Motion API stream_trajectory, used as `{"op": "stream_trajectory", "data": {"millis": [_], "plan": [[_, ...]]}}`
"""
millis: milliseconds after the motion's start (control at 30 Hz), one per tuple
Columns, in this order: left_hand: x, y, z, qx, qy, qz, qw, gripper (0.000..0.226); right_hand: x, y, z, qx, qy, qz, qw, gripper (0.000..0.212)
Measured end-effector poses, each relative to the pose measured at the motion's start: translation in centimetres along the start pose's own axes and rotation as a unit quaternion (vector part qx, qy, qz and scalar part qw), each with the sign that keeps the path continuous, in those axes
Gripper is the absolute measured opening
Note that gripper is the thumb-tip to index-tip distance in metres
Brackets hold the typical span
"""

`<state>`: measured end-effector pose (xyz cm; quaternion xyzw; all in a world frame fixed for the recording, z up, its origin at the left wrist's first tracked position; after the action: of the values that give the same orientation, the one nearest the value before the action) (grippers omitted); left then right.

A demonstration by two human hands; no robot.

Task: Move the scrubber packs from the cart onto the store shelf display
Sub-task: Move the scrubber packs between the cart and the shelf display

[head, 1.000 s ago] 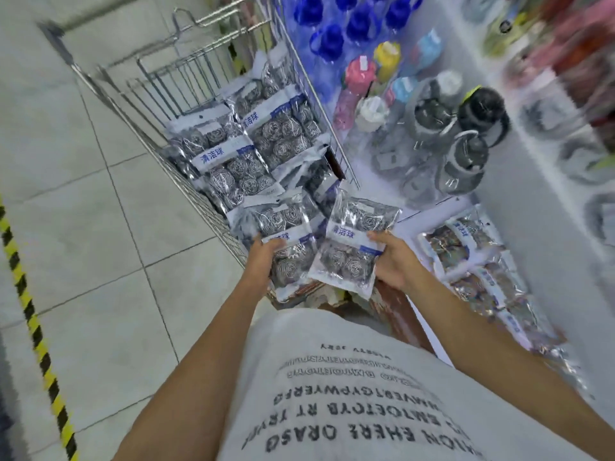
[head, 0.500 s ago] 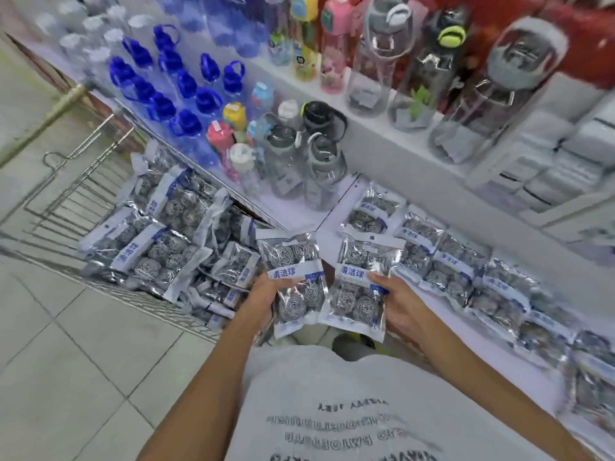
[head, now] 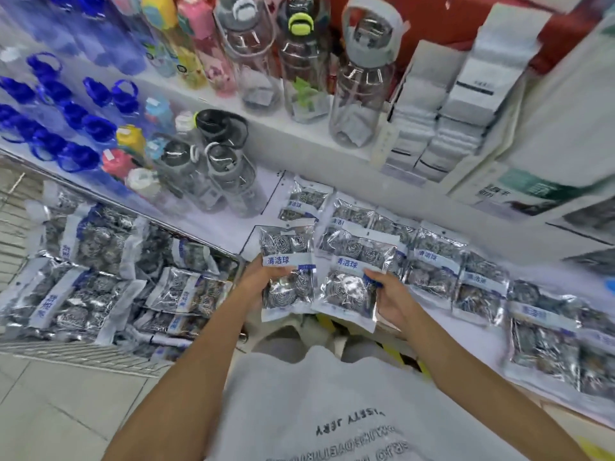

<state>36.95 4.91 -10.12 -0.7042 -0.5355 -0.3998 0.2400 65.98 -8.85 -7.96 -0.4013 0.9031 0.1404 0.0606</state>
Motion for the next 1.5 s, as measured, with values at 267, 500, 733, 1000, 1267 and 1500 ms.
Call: {"op": "stream_trajectory", "data": {"millis": [267,500,733,1000,1267,1500], "plan": [[8.0,3.4,4.1,0.009,-0.023,0.033,0.999,0.039,-5.0,0.8,3.0,0.072,-0.007,0.044,0.996,0.061],[9.7,3.3,12.9,-0.025,-0.027,0.072,0.997,0.079,-9.0,3.1,7.8,0.110,-0.012,0.066,0.992,0.053],[8.8,3.7,19.1,-0.058,-0.066,0.116,0.989,0.040,-12.0,5.2,11.6,0.125,0.006,0.041,0.991,0.030],[7.1,2.6,22.0,-0.012,-0.040,0.179,0.983,0.042,-12.7,5.2,14.2,0.229,-0.023,-0.022,0.973,0.089],[7.2,2.5,22.9,-0.025,0.001,0.245,0.969,0.042,-13.3,6.2,14.2,0.260,-0.031,-0.059,0.963,0.081],[9.1,2.5,22.0,-0.041,0.049,0.302,0.951,0.061,-14.1,6.3,11.5,0.298,-0.073,-0.191,0.932,0.080]]}}
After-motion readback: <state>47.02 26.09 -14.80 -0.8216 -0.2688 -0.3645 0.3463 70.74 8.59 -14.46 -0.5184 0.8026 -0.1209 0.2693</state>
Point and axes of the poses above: each hand's wrist, its own z-axis towards the middle knuckle, its own y-axis out of the palm, x = y × z, the point moved 6 cm from there along z, towards the middle knuckle, and after that the axes turned 15 degrees about y, right-handed, at the moved point
